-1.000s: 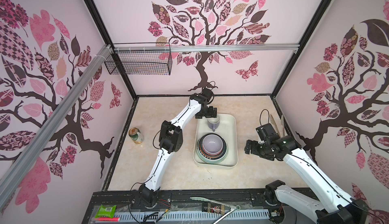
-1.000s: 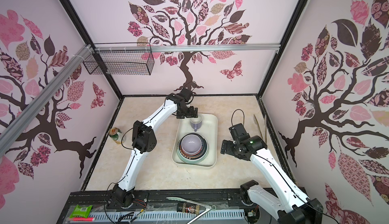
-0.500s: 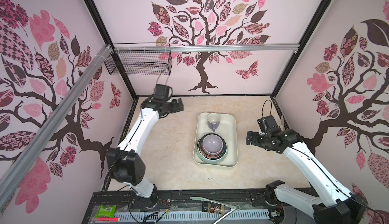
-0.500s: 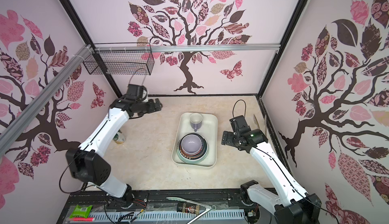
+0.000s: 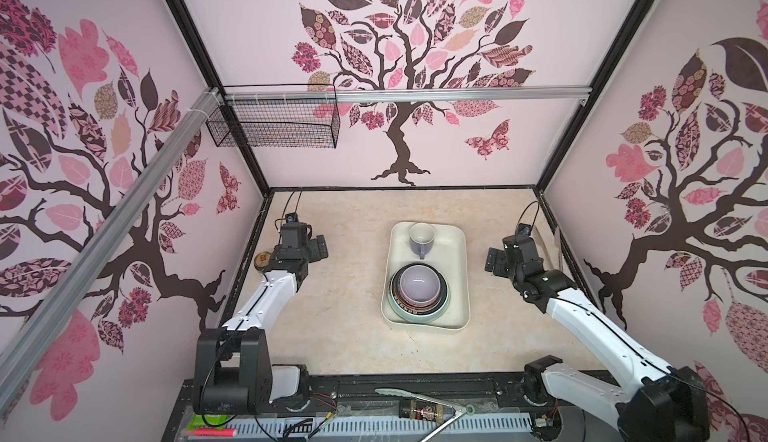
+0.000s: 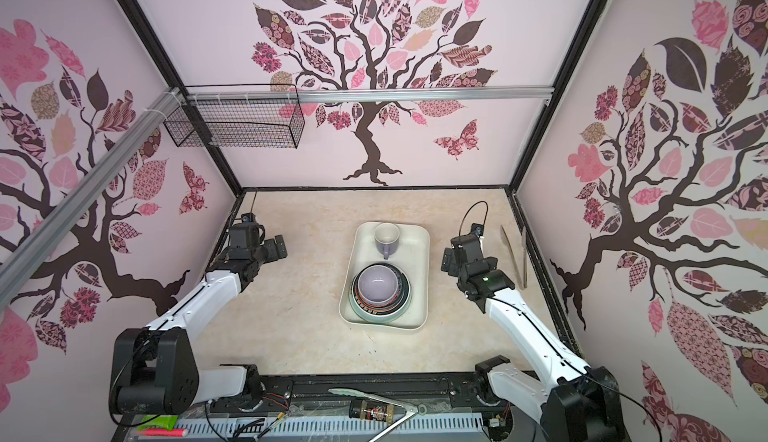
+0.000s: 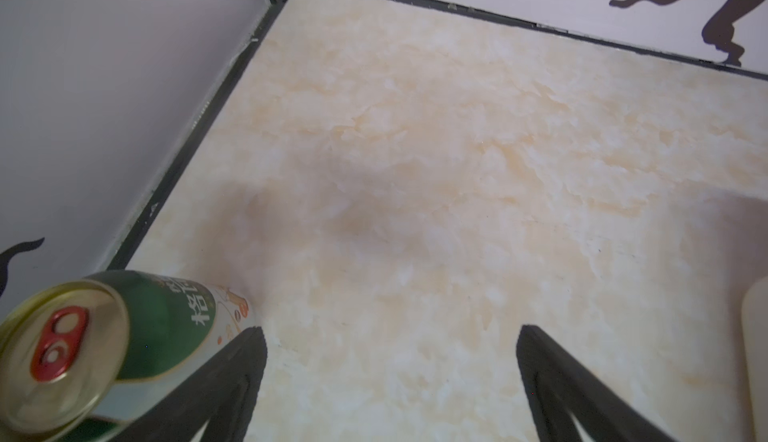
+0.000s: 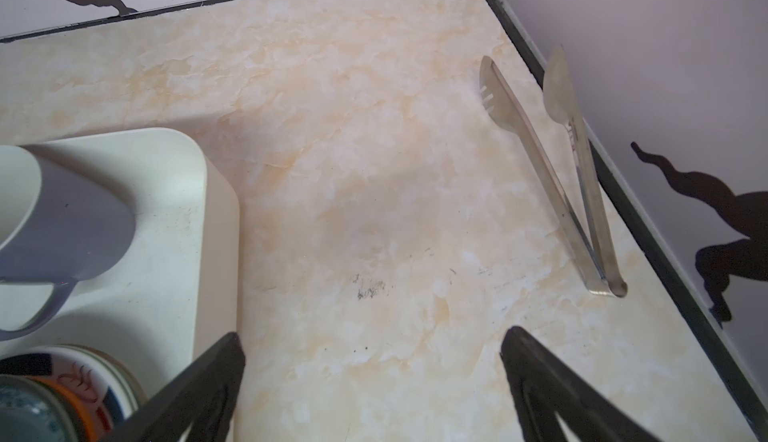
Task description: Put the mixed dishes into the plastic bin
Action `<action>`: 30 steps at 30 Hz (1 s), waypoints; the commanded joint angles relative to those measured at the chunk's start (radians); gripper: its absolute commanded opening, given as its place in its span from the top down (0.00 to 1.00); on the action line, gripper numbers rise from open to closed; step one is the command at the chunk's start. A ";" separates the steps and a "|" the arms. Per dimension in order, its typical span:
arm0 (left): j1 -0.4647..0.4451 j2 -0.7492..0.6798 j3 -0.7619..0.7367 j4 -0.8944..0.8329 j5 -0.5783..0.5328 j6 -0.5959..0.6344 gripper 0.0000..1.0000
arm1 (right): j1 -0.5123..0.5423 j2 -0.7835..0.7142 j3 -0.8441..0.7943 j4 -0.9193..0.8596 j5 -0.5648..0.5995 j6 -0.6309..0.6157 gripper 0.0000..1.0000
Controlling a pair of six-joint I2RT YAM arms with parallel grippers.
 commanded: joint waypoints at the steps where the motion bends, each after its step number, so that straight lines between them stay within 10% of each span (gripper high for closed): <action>1: 0.065 0.007 -0.073 0.264 0.060 0.015 0.02 | -0.006 0.000 -0.054 0.316 0.096 -0.187 0.00; 30: 0.013 0.251 -0.394 1.003 0.027 0.139 0.02 | -0.230 0.524 -0.435 1.507 -0.250 -0.268 0.01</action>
